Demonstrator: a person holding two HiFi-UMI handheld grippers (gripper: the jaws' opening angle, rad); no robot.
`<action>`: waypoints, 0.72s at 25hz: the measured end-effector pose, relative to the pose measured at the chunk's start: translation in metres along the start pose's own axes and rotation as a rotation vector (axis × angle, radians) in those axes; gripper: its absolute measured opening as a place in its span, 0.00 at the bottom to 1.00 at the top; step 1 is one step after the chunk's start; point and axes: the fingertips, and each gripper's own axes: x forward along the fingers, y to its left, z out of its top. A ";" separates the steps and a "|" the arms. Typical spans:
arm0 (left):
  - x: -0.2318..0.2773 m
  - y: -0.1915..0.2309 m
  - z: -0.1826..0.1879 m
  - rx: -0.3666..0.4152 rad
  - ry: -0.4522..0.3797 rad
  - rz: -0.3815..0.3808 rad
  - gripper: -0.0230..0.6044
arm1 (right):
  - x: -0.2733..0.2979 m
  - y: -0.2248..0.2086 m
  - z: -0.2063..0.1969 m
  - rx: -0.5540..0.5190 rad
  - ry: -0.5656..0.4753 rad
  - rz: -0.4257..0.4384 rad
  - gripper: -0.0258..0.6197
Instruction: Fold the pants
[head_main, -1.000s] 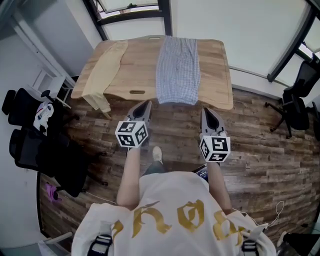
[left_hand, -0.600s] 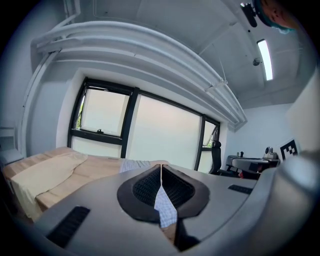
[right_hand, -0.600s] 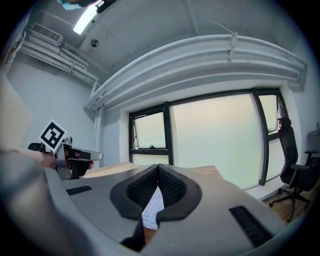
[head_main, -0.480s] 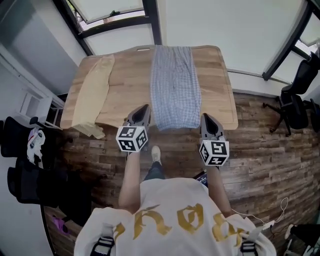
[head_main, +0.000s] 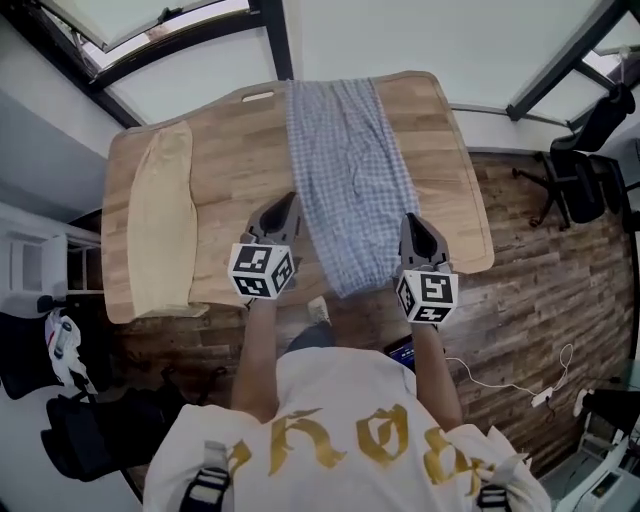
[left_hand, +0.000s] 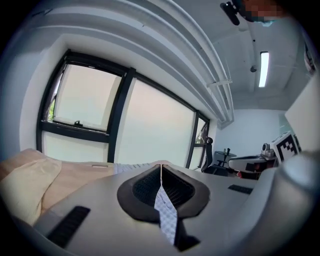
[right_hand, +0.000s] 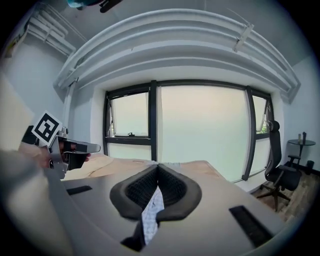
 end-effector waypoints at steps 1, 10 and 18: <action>0.011 0.006 -0.001 0.009 0.010 -0.020 0.10 | 0.009 0.001 -0.001 0.002 0.009 -0.019 0.07; 0.061 0.022 -0.016 -0.022 0.071 -0.108 0.10 | 0.026 -0.005 -0.014 0.021 0.056 -0.118 0.07; 0.066 0.017 -0.015 -0.015 0.078 -0.116 0.10 | 0.024 -0.003 -0.017 0.031 0.060 -0.104 0.07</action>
